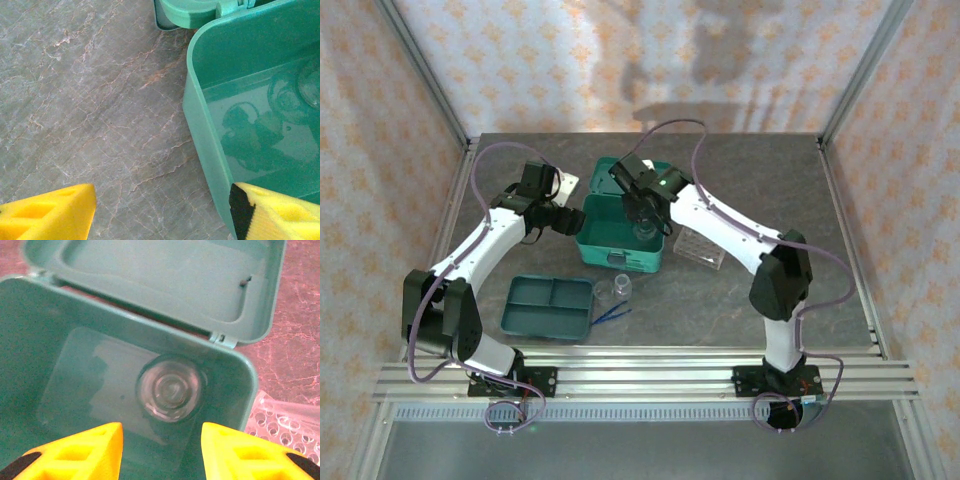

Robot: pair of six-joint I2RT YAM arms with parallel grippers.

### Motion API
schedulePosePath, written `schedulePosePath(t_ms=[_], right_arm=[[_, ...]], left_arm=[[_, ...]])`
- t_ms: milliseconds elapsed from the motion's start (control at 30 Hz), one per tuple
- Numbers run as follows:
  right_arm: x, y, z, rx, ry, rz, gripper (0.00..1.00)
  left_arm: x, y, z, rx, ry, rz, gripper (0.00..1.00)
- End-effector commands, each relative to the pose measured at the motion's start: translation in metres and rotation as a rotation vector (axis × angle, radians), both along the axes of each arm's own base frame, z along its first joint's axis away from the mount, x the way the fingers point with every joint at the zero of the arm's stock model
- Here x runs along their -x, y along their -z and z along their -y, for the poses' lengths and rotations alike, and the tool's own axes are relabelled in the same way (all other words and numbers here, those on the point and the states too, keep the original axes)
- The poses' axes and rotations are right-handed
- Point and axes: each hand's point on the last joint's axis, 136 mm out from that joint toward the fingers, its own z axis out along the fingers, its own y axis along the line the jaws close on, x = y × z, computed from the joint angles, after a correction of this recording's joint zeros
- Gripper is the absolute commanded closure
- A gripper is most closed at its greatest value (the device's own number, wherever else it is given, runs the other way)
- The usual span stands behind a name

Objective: Organize the chemistry lab equipment

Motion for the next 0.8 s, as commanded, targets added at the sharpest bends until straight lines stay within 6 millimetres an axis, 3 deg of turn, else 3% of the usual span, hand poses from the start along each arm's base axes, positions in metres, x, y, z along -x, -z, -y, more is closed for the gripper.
schedulePosePath(t_ms=[0, 233, 467, 600, 767], right_arm=[[0.033, -0.018, -0.002, 0.029, -0.060, 0.004, 0.55], [0.090, -0.017, -0.019, 0.013, -0.185, -0.030, 0.55], [0.134, 0.004, -0.024, 0.032, -0.300, -0.109, 0.55], [0.147, 0.022, -0.029, 0.049, -0.330, -0.155, 0.53], [0.148, 0.044, -0.034, 0.059, -0.326, -0.182, 0.51]], left_arm=[[-0.001, 0.005, 0.000, 0.010, -0.005, -0.014, 0.25], [0.000, 0.004, 0.003, 0.019, 0.001, -0.014, 0.25], [-0.001, 0.003, 0.001, 0.010, -0.006, -0.007, 0.25], [-0.001, 0.003, 0.001, 0.009, -0.006, -0.007, 0.25], [0.000, 0.002, 0.001, 0.010, -0.008, -0.009, 0.25]])
